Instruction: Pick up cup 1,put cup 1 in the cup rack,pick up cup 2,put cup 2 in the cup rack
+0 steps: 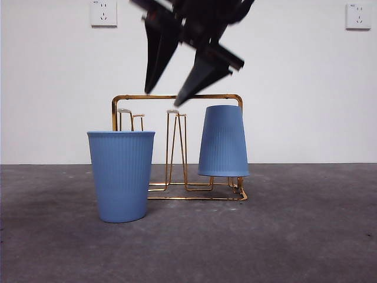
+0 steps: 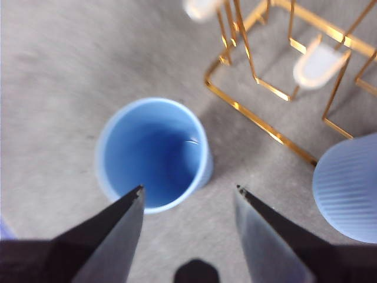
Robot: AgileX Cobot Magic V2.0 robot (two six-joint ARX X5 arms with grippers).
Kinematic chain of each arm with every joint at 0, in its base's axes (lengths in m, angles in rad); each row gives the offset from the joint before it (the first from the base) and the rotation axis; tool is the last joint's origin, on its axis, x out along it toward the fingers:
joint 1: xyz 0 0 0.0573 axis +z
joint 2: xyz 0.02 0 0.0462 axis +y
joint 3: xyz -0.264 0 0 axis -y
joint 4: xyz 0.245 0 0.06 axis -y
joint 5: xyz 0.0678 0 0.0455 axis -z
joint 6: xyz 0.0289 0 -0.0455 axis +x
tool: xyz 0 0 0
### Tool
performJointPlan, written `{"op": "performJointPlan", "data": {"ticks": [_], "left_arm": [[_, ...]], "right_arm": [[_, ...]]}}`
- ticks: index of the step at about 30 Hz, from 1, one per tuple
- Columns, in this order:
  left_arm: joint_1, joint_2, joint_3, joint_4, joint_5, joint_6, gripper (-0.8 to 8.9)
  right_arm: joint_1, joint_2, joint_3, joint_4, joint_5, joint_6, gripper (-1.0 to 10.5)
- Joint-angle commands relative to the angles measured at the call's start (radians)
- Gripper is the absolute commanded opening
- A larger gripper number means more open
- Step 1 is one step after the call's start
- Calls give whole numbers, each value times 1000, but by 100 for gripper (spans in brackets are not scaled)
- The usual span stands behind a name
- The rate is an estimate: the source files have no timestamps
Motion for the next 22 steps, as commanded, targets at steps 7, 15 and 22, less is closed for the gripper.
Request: {"op": "performJointPlan", "data": {"ticks": [7,15,22], "left_arm": [[3,4,-2,14,-10,23,471],[3,4,-2,22,-10,23,471],[3,4,-2,22,-10,22,471]], "right_arm": [[12,87,-7,60,4,56,258],[24,129,-7,109,4,95,257],[24,181,-7,111,12,97,257]]}}
